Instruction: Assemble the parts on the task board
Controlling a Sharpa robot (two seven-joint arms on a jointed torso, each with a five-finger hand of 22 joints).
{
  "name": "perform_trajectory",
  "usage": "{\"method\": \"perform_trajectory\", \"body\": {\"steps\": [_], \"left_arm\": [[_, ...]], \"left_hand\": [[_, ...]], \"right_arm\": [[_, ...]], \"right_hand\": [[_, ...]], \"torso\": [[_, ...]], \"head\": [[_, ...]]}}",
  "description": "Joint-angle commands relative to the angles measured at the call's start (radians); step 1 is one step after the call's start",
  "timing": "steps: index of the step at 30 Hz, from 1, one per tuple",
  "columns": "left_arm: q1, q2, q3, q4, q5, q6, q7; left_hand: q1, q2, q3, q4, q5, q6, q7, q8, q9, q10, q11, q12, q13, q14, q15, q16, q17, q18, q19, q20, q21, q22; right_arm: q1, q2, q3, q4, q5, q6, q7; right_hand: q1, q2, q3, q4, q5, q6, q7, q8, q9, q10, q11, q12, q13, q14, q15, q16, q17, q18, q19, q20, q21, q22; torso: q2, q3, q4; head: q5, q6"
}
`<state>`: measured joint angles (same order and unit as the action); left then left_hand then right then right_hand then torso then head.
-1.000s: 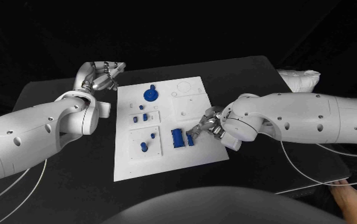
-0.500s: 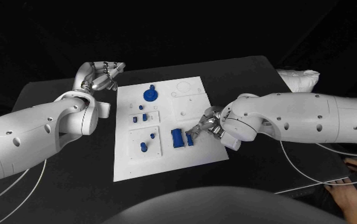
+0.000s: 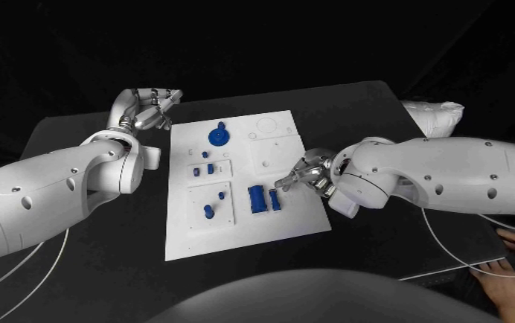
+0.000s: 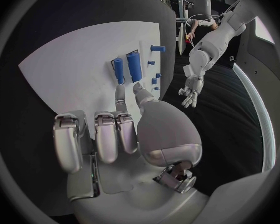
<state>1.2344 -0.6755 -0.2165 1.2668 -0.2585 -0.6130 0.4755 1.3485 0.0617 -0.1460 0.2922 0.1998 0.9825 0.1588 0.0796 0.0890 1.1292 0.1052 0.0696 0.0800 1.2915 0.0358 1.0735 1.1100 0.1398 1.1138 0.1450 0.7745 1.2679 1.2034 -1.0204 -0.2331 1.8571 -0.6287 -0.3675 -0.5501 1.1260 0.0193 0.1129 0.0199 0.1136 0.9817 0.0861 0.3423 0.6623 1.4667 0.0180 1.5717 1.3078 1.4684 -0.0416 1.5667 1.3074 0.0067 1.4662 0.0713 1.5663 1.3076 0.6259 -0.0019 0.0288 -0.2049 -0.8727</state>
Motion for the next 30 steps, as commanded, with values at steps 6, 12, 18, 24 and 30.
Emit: {"method": "perform_trajectory", "body": {"steps": [6, 12, 18, 24, 30], "left_arm": [[0.0, 0.003, 0.001, 0.001, -0.004, 0.012, 0.008], [-0.003, 0.005, 0.001, 0.0, -0.005, 0.013, 0.008], [-0.005, 0.004, 0.001, 0.001, -0.005, 0.014, 0.008], [-0.006, 0.002, 0.001, 0.003, -0.005, 0.013, 0.007], [-0.006, 0.001, 0.001, 0.005, -0.005, 0.013, 0.007]], "left_hand": [[0.003, 0.008, -0.008, -0.001, 0.007, -0.004, -0.003, 0.005, 0.001, 0.0, -0.004, 0.003, 0.001, 0.001, -0.001, -0.007, -0.001, 0.003, 0.005, -0.001, -0.002, 0.001], [0.003, 0.008, -0.008, -0.001, 0.007, -0.004, -0.003, 0.005, 0.001, 0.0, -0.004, 0.003, 0.001, 0.001, -0.001, -0.007, -0.001, 0.003, 0.005, -0.001, -0.002, 0.001], [0.005, 0.009, -0.008, -0.001, 0.007, -0.004, -0.003, 0.005, 0.001, 0.0, -0.004, 0.003, 0.001, 0.001, -0.001, -0.006, -0.001, 0.003, 0.006, -0.001, -0.003, 0.002], [0.005, 0.009, -0.008, -0.001, 0.007, -0.004, -0.003, 0.005, 0.001, 0.0, -0.004, 0.003, 0.001, 0.001, -0.001, -0.006, -0.001, 0.003, 0.006, -0.001, -0.003, 0.002], [0.005, 0.009, -0.008, -0.001, 0.007, -0.004, -0.003, 0.005, 0.001, 0.0, -0.004, 0.003, 0.001, 0.001, -0.001, -0.006, -0.001, 0.003, 0.006, -0.001, -0.003, 0.002]], "right_arm": [[0.001, -0.044, -0.001, 0.053, -0.251, 0.021, 0.139], [-0.008, -0.056, -0.003, 0.074, -0.36, 0.053, 0.127], [-0.027, -0.052, -0.003, 0.077, -0.41, 0.088, 0.099], [-0.04, -0.038, -0.003, 0.073, -0.421, 0.124, 0.064], [-0.043, -0.024, -0.003, 0.062, -0.423, 0.15, 0.02]], "right_hand": [[0.06, 0.011, -0.031, -0.018, 0.009, -0.155, -0.002, 0.203, 0.233, 0.104, 0.003, -0.001, 0.263, 0.102, 0.005, 0.004, 0.263, -0.007, 0.105, 0.004, 0.004, 0.263], [0.079, 0.01, -0.033, -0.024, 0.004, -0.167, -0.006, 0.24, 0.268, 0.104, -0.002, -0.001, 0.263, 0.102, 0.003, 0.004, 0.263, -0.007, 0.105, 0.002, 0.004, 0.263], [0.083, 0.008, -0.037, -0.024, -0.008, -0.174, -0.008, 0.262, 0.292, 0.104, -0.004, -0.001, 0.263, 0.102, 0.001, 0.004, 0.263, -0.007, 0.105, 0.001, 0.004, 0.263], [0.073, 0.01, -0.047, -0.011, -0.027, -0.175, -0.012, 0.292, 0.32, 0.104, -0.008, -0.001, 0.263, 0.102, -0.002, 0.004, 0.263, -0.007, 0.105, -0.002, 0.004, 0.263], [0.07, 0.018, -0.048, -0.004, -0.037, -0.173, -0.016, 0.304, 0.332, 0.104, -0.011, -0.001, 0.263, 0.102, -0.004, 0.004, 0.263, -0.007, 0.105, -0.004, 0.004, 0.263]], "torso": [[0.0, 0.0014, -0.0025], [-0.001, 0.0008, -0.0012], [0.001, -0.0002, 0.0002], [0.002, -0.0001, 0.0004], [0.001, -0.0006, 0.0004]], "head": [[-0.001, 0.0], [-0.004, 0.0], [-0.004, 0.0], [-0.002, 0.0], [-0.003, 0.0]]}}
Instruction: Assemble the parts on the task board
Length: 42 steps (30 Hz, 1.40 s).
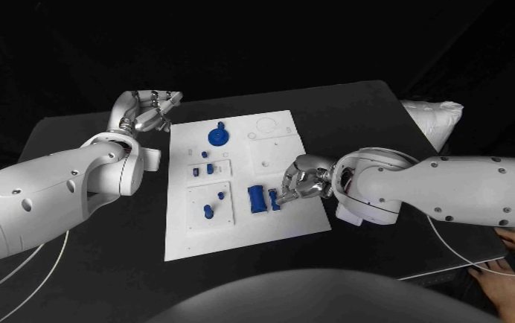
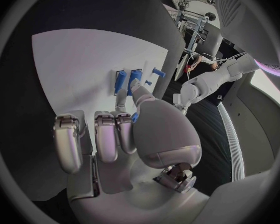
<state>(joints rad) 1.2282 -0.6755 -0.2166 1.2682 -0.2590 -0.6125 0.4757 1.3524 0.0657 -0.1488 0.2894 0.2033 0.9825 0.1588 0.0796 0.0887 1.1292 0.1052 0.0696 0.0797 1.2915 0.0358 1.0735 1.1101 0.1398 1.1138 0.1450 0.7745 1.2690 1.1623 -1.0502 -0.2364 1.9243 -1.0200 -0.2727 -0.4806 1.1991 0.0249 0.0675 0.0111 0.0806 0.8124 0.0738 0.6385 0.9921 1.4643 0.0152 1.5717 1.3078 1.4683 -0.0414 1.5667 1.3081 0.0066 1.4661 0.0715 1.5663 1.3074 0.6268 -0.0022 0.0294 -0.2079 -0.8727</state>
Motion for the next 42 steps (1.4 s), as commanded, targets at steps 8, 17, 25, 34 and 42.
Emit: {"method": "perform_trajectory", "body": {"steps": [8, 17, 25, 34, 42], "left_arm": [[0.0, 0.0, 0.001, 0.004, -0.005, 0.014, 0.006], [0.0, 0.0, 0.001, 0.004, -0.005, 0.014, 0.006], [0.0, 0.0, 0.001, 0.005, -0.005, 0.014, 0.006], [0.0, -0.002, 0.001, 0.005, -0.005, 0.013, 0.005], [0.0, -0.002, 0.001, 0.005, -0.006, 0.013, 0.005]], "left_hand": [[0.001, 0.005, -0.006, 0.002, 0.004, -0.004, -0.003, 0.005, 0.001, 0.0, -0.004, 0.003, 0.001, 0.001, -0.001, -0.006, -0.001, 0.003, 0.006, -0.001, -0.003, 0.001], [0.001, 0.005, -0.006, 0.002, 0.004, -0.004, -0.003, 0.005, 0.001, 0.0, -0.004, 0.003, 0.001, 0.001, -0.001, -0.006, -0.001, 0.003, 0.006, -0.001, -0.003, 0.001], [0.001, 0.005, -0.006, 0.002, 0.004, -0.004, -0.003, 0.005, 0.001, 0.0, -0.004, 0.003, 0.001, 0.001, -0.001, -0.006, -0.001, 0.003, 0.006, -0.001, -0.003, 0.001], [0.001, 0.005, -0.006, 0.002, 0.004, -0.004, -0.003, 0.005, 0.001, 0.0, -0.004, 0.003, 0.001, 0.001, -0.001, -0.006, -0.001, 0.003, 0.006, -0.001, -0.003, 0.001], [0.001, 0.005, -0.006, 0.002, 0.004, -0.004, -0.003, 0.005, 0.001, 0.0, -0.004, 0.003, 0.001, 0.001, -0.001, -0.006, -0.001, 0.003, 0.006, -0.001, -0.003, 0.001]], "right_arm": [[-0.009, 0.025, 0.0, -0.022, -0.033, 0.057, -0.084], [-0.011, 0.04, 0.0, -0.037, -0.032, 0.055, -0.098], [-0.011, 0.047, 0.0, -0.042, -0.028, 0.067, -0.102], [-0.011, 0.049, 0.0, -0.041, -0.022, 0.074, -0.1], [-0.012, 0.047, 0.0, -0.034, -0.019, 0.07, -0.098]], "right_hand": [[-0.001, 0.023, 0.001, 0.009, -0.006, -0.001, -0.008, 0.013, 0.008, 0.106, -0.011, -0.001, 0.263, 0.102, -0.007, 0.004, 0.263, -0.007, 0.105, -0.006, 0.004, 0.263], [-0.012, 0.036, -0.001, 0.024, -0.006, 0.001, -0.011, 0.017, 0.013, 0.106, -0.015, -0.001, 0.263, 0.102, -0.011, 0.004, 0.263, -0.007, 0.105, -0.009, 0.004, 0.263], [-0.026, 0.034, -0.008, 0.036, -0.007, 0.001, -0.012, 0.018, 0.016, 0.106, -0.016, -0.001, 0.263, 0.102, -0.012, 0.004, 0.263, -0.007, 0.105, -0.011, 0.004, 0.263], [-0.032, 0.034, -0.012, 0.042, -0.008, 0.001, -0.012, 0.017, 0.017, 0.106, -0.016, -0.001, 0.263, 0.102, -0.013, 0.004, 0.263, -0.007, 0.105, -0.012, 0.004, 0.263], [-0.034, 0.036, -0.012, 0.045, -0.006, 0.0, -0.013, 0.016, 0.017, 0.106, -0.017, -0.001, 0.263, 0.102, -0.013, 0.004, 0.263, -0.007, 0.105, -0.013, 0.004, 0.263]], "torso": [[-0.001, -0.0002, -0.0008], [0.0, 0.0001, 0.0004], [-0.001, -0.0001, -0.0008], [0.0, 0.0002, -0.0006], [-0.001, 0.0003, -0.0012]], "head": [[-0.001, 0.0], [-0.002, 0.0], [-0.001, 0.0], [0.0, 0.0], [-0.001, 0.0]]}}
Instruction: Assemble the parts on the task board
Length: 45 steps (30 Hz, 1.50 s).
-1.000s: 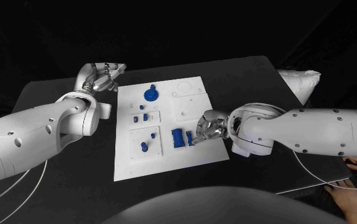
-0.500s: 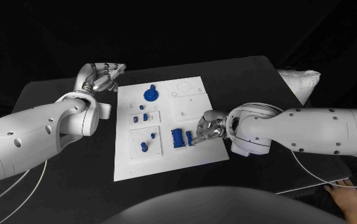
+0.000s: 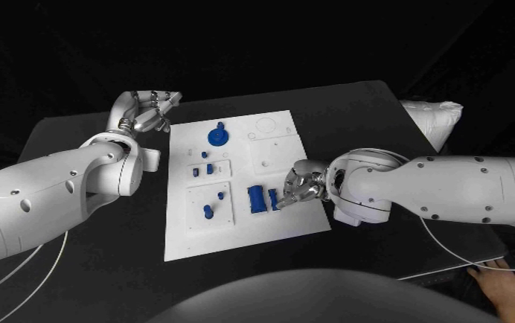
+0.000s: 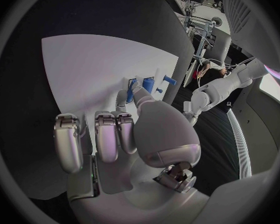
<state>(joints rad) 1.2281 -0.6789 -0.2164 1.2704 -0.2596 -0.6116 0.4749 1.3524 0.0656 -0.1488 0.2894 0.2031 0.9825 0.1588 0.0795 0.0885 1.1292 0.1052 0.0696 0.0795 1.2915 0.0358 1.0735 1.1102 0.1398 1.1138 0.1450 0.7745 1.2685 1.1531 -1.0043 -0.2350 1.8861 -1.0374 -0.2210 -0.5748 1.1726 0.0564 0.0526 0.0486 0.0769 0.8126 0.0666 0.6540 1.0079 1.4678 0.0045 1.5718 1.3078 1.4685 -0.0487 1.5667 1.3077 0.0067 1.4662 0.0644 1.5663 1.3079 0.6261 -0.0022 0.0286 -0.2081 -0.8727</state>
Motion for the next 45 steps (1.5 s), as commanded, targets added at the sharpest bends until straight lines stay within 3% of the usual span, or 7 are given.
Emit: {"method": "perform_trajectory", "body": {"steps": [1, 14, 27, 32, 38, 45], "left_arm": [[0.001, 0.001, 0.001, 0.003, -0.005, 0.012, 0.006], [0.001, 0.001, 0.001, 0.003, -0.007, 0.011, 0.005], [0.001, 0.0, 0.001, 0.004, -0.007, 0.011, 0.005], [0.001, 0.0, 0.001, 0.003, -0.007, 0.011, 0.004], [0.001, 0.0, 0.001, 0.003, -0.007, 0.011, 0.004], [0.001, 0.002, 0.001, 0.001, -0.007, 0.013, 0.004]], "left_hand": [[0.001, 0.005, -0.006, 0.002, 0.004, -0.004, -0.003, 0.005, 0.002, 0.0, -0.004, 0.003, 0.002, 0.001, -0.001, -0.006, -0.001, 0.003, 0.006, -0.001, -0.003, 0.001], [0.001, 0.005, -0.006, 0.002, 0.004, -0.004, -0.003, 0.005, 0.002, 0.0, -0.004, 0.003, 0.002, 0.001, -0.001, -0.006, -0.001, 0.003, 0.006, -0.001, -0.003, 0.001], [0.001, 0.005, -0.006, 0.002, 0.004, -0.004, -0.003, 0.005, 0.002, 0.0, -0.004, 0.003, 0.002, 0.001, -0.001, -0.006, -0.001, 0.003, 0.006, -0.001, -0.003, 0.001], [0.001, 0.005, -0.006, 0.002, 0.004, -0.004, -0.003, 0.005, 0.002, 0.0, -0.004, 0.003, 0.002, 0.001, -0.001, -0.006, -0.001, 0.003, 0.006, -0.001, -0.003, 0.001], [0.001, 0.005, -0.006, 0.002, 0.004, -0.004, -0.003, 0.005, 0.002, 0.0, -0.004, 0.003, 0.002, 0.001, -0.001, -0.006, -0.001, 0.003, 0.006, -0.001, -0.003, 0.001], [0.001, 0.005, -0.006, 0.002, 0.004, -0.004, -0.003, 0.005, 0.002, 0.0, -0.004, 0.003, 0.002, 0.001, -0.001, -0.006, -0.001, 0.003, 0.006, -0.001, -0.003, 0.001]], "right_arm": [[-0.002, 0.0, -0.002, 0.005, -0.002, 0.017, -0.004], [-0.002, -0.008, -0.002, 0.015, -0.001, -0.031, 0.011], [-0.002, -0.02, -0.002, 0.034, 0.026, -0.063, 0.036], [-0.002, -0.023, -0.002, 0.034, 0.035, -0.047, 0.035], [-0.002, -0.022, -0.002, 0.033, 0.04, -0.007, 0.019], [-0.002, -0.018, -0.002, 0.026, 0.041, 0.02, 0.0]], "right_hand": [[-0.008, 0.005, 0.003, 0.008, -0.002, 0.0, -0.006, 0.001, 0.002, 0.103, -0.006, -0.001, 0.263, 0.102, -0.006, 0.004, 0.263, -0.007, 0.105, -0.006, 0.004, 0.263], [-0.004, 0.045, 0.019, 0.028, 0.018, 0.001, -0.01, -0.005, 0.003, 0.103, -0.011, -0.001, 0.263, 0.102, -0.009, 0.004, 0.263, -0.007, 0.105, -0.009, 0.004, 0.263], [-0.025, 0.059, 0.018, 0.062, 0.04, -0.002, -0.01, -0.009, 0.006, 0.103, -0.011, -0.001, 0.263, 0.102, -0.01, 0.004, 0.263, -0.007, 0.105, -0.011, 0.004, 0.263], [-0.028, 0.054, 0.015, 0.065, 0.04, -0.003, -0.009, -0.009, 0.008, 0.103, -0.01, -0.001, 0.263, 0.102, -0.01, 0.004, 0.263, -0.007, 0.105, -0.011, 0.004, 0.263], [-0.014, 0.025, 0.006, 0.052, 0.014, -0.002, -0.01, -0.007, 0.014, 0.103, -0.011, -0.001, 0.263, 0.102, -0.011, 0.004, 0.263, -0.007, 0.105, -0.011, 0.004, 0.263], [-0.011, 0.02, 0.004, 0.05, 0.006, 0.0, -0.01, -0.006, 0.016, 0.103, -0.011, -0.001, 0.263, 0.102, -0.011, 0.004, 0.263, -0.007, 0.105, -0.011, 0.004, 0.263]], "torso": [[0.0, 0.0005, -0.0003], [0.001, 0.0006, 0.0014], [0.0, 0.0001, -0.0006], [0.0, 0.0003, -0.0002], [0.0, 0.0, -0.0007], [-0.001, -0.0006, 0.0003]], "head": [[-0.001, 0.0], [0.001, 0.0], [0.002, 0.0], [0.002, 0.0], [0.0, 0.0], [-0.002, 0.0]]}}
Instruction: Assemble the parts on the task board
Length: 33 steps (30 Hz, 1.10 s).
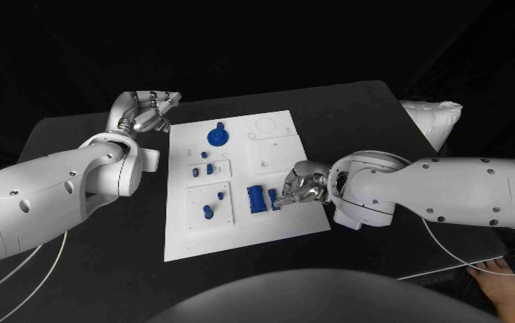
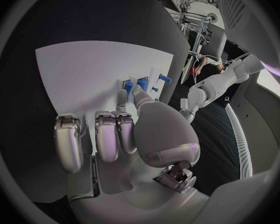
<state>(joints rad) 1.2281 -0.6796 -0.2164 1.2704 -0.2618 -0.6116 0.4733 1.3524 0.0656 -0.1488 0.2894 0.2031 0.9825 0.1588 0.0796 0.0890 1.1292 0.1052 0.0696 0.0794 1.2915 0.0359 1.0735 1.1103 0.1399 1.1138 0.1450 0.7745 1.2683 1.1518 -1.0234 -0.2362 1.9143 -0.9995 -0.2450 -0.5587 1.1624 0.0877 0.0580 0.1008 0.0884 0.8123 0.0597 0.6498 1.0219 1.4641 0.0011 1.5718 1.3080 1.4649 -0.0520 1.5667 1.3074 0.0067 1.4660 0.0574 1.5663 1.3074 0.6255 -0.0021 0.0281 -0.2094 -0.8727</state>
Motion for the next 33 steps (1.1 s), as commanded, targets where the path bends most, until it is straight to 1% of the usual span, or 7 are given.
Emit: {"method": "perform_trajectory", "body": {"steps": [1, 6, 8, 9, 19, 33], "left_arm": [[0.001, 0.002, 0.001, 0.001, -0.005, 0.013, 0.005], [0.001, 0.002, 0.001, 0.0, -0.005, 0.013, 0.004], [0.001, 0.003, 0.001, 0.0, -0.005, 0.014, 0.004], [0.001, 0.003, 0.001, 0.0, -0.005, 0.014, 0.004], [0.001, 0.002, 0.001, 0.0, -0.005, 0.013, 0.004], [0.001, 0.004, 0.001, -0.001, -0.005, 0.013, 0.004]], "left_hand": [[0.001, 0.005, -0.006, 0.002, 0.004, -0.004, -0.003, 0.005, 0.001, 0.0, -0.004, 0.003, 0.002, 0.001, -0.001, -0.006, -0.001, 0.003, 0.006, -0.001, -0.003, 0.002], [0.006, 0.008, -0.009, 0.002, 0.004, -0.005, -0.003, 0.005, 0.001, 0.0, -0.004, 0.003, 0.002, 0.0, -0.001, -0.007, -0.003, 0.003, 0.006, -0.001, -0.007, 0.002], [0.006, 0.008, -0.009, 0.002, 0.004, -0.005, -0.003, 0.005, 0.001, 0.0, -0.004, 0.003, 0.002, 0.0, -0.001, -0.007, -0.003, 0.003, 0.006, -0.001, -0.007, 0.002], [0.006, 0.008, -0.009, 0.002, 0.004, -0.005, -0.003, 0.005, 0.001, 0.0, -0.004, 0.003, 0.002, 0.0, -0.001, -0.007, -0.003, 0.003, 0.006, -0.001, -0.007, 0.002], [0.006, 0.008, -0.009, 0.002, 0.004, -0.005, -0.003, 0.005, 0.001, 0.0, -0.004, 0.003, 0.002, 0.0, -0.001, -0.007, -0.003, 0.003, 0.006, -0.001, -0.007, 0.002], [0.006, 0.008, -0.009, 0.002, 0.004, -0.005, -0.003, 0.005, 0.001, 0.0, -0.004, 0.003, 0.002, 0.0, -0.001, -0.007, -0.003, 0.003, 0.006, -0.001, -0.007, 0.002]], "right_arm": [[-0.001, 0.002, 0.0, -0.003, 0.003, 0.046, -0.018], [-0.001, 0.009, 0.0, -0.009, 0.003, 0.056, -0.028], [-0.001, 0.012, 0.0, -0.012, 0.003, 0.058, -0.03], [-0.001, 0.013, 0.0, -0.013, 0.003, 0.058, -0.031], [-0.001, 0.019, 0.0, -0.024, 0.003, 0.063, -0.037], [-0.001, 0.028, 0.0, -0.038, 0.003, 0.076, -0.049]], "right_hand": [[-0.001, -0.012, -0.002, -0.003, -0.006, 0.001, -0.003, -0.001, 0.002, 0.107, -0.008, -0.001, 0.263, 0.106, -0.007, 0.004, 0.263, -0.007, 0.105, -0.004, 0.004, 0.263], [0.002, -0.012, -0.002, -0.004, -0.009, 0.002, -0.004, -0.001, 0.003, 0.107, -0.008, -0.001, 0.263, 0.106, -0.007, 0.004, 0.263, -0.007, 0.105, -0.004, 0.004, 0.263], [0.002, -0.012, -0.002, -0.004, -0.009, 0.002, -0.004, 0.0, 0.003, 0.107, -0.008, -0.001, 0.263, 0.106, -0.007, 0.004, 0.263, -0.007, 0.105, -0.004, 0.004, 0.263], [0.002, -0.012, -0.002, -0.004, -0.01, 0.002, -0.004, 0.0, 0.003, 0.107, -0.008, -0.001, 0.263, 0.106, -0.007, 0.004, 0.263, -0.007, 0.105, -0.004, 0.004, 0.263], [-0.001, -0.007, -0.001, -0.001, -0.013, 0.005, -0.004, 0.0, 0.004, 0.107, -0.008, -0.001, 0.263, 0.106, -0.008, 0.004, 0.263, -0.007, 0.105, -0.005, 0.004, 0.263], [-0.002, 0.001, 0.001, 0.004, -0.013, 0.005, -0.004, -0.001, 0.004, 0.107, -0.008, -0.001, 0.263, 0.106, -0.008, 0.004, 0.263, -0.007, 0.105, -0.005, 0.004, 0.263]], "torso": [[0.0, -0.0006, 0.0009], [0.0, -0.0004, 0.0003], [0.0, -0.0006, 0.001], [0.0, -0.0007, 0.0013], [0.0, -0.0004, 0.0003], [0.0, 0.0001, 0.0008]], "head": [[-0.002, 0.0], [-0.002, 0.0], [-0.004, 0.0], [-0.002, 0.0], [-0.001, 0.0], [-0.003, 0.0]]}}
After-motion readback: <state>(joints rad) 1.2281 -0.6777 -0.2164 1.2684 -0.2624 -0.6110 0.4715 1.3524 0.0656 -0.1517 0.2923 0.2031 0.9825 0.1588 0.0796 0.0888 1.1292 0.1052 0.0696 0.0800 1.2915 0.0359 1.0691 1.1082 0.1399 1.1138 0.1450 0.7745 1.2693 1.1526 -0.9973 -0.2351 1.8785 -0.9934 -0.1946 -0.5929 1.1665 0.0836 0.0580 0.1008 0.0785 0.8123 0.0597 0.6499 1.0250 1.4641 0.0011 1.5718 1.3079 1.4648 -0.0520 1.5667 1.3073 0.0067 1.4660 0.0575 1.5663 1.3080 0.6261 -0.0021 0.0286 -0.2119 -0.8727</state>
